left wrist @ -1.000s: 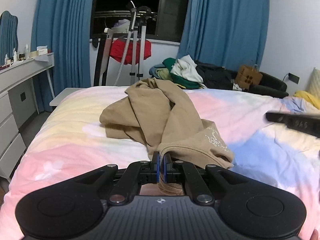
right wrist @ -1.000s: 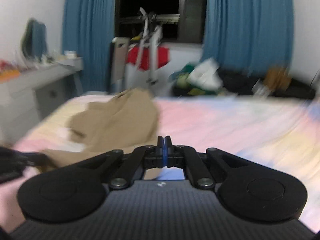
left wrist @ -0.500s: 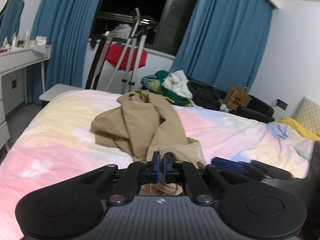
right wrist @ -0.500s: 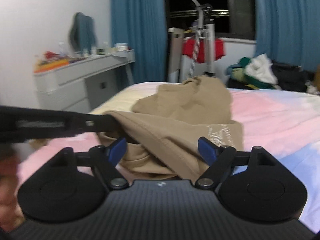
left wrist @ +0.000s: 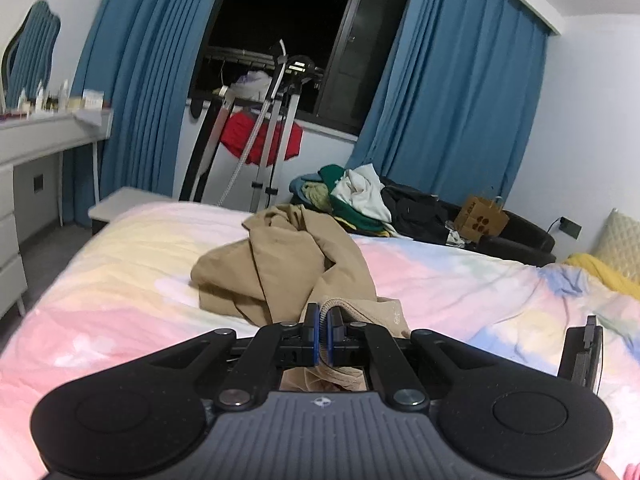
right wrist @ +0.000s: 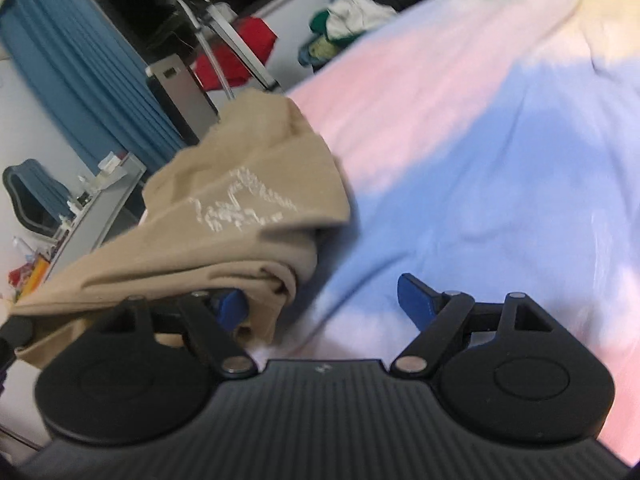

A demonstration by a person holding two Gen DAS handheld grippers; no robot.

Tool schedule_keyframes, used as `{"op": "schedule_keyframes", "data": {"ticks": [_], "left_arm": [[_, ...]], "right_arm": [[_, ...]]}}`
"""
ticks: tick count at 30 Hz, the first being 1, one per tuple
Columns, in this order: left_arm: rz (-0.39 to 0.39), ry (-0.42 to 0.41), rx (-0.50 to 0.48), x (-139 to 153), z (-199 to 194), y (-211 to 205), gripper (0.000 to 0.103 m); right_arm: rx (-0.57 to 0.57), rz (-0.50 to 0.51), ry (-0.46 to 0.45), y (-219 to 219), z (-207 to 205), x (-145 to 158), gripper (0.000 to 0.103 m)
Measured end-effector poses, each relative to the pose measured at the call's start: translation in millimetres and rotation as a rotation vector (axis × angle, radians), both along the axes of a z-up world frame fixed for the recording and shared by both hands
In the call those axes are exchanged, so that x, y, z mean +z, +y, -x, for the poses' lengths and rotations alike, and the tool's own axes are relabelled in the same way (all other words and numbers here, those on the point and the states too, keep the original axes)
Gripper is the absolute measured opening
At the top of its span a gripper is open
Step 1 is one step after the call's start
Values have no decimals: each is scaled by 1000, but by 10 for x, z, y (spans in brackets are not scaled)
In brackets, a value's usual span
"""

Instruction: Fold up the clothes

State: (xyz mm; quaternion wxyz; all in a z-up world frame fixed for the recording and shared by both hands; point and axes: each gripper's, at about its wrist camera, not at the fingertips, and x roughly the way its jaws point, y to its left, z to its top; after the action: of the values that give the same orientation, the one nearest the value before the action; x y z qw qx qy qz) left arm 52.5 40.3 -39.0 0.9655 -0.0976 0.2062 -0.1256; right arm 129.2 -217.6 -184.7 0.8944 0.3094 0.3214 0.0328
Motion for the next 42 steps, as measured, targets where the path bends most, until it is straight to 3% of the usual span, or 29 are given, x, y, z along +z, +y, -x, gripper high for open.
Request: {"op": "schedule_keyframes", "data": {"ticks": [1,3,5,10,11,14,16,18,22,26,30,37,42], "left_arm": [[11,3,1,3,-6,17,4],[18,6,10,7,-17,43,4],[18,1,21,10,-16,59,4],[29,-16,27,49,9,86,4],[25,-19,22,54,14,76,4],[10,-20,9,60,22,44,4],[6,-12,7,44,5,38,4],[15,10,11,16,-31,60,4],[14,24,30,3,-79,80,4],[31,23,44,30,-104,134,4],[45,36,60,37,-142,173,4],[42,40,95,56,-156,241,4],[49,32,93,66,-131,245,4]], "right_arm": [[7,-22,2,19,4,-25,58],[10,-105,-29,-10,18,-18,14],[8,-158,-100,-48,45,69,7],[64,-41,-263,-59,135,503,6],[87,46,-283,-24,161,611,6],[208,520,-323,272,210,839,6],[286,693,-287,397,183,804,6],[316,667,-231,376,156,699,6],[299,467,-166,250,130,539,10],[269,284,-90,125,155,394,24],[287,286,-35,195,148,295,24],[353,380,-17,415,201,288,24],[265,285,-18,289,106,224,24]]}}
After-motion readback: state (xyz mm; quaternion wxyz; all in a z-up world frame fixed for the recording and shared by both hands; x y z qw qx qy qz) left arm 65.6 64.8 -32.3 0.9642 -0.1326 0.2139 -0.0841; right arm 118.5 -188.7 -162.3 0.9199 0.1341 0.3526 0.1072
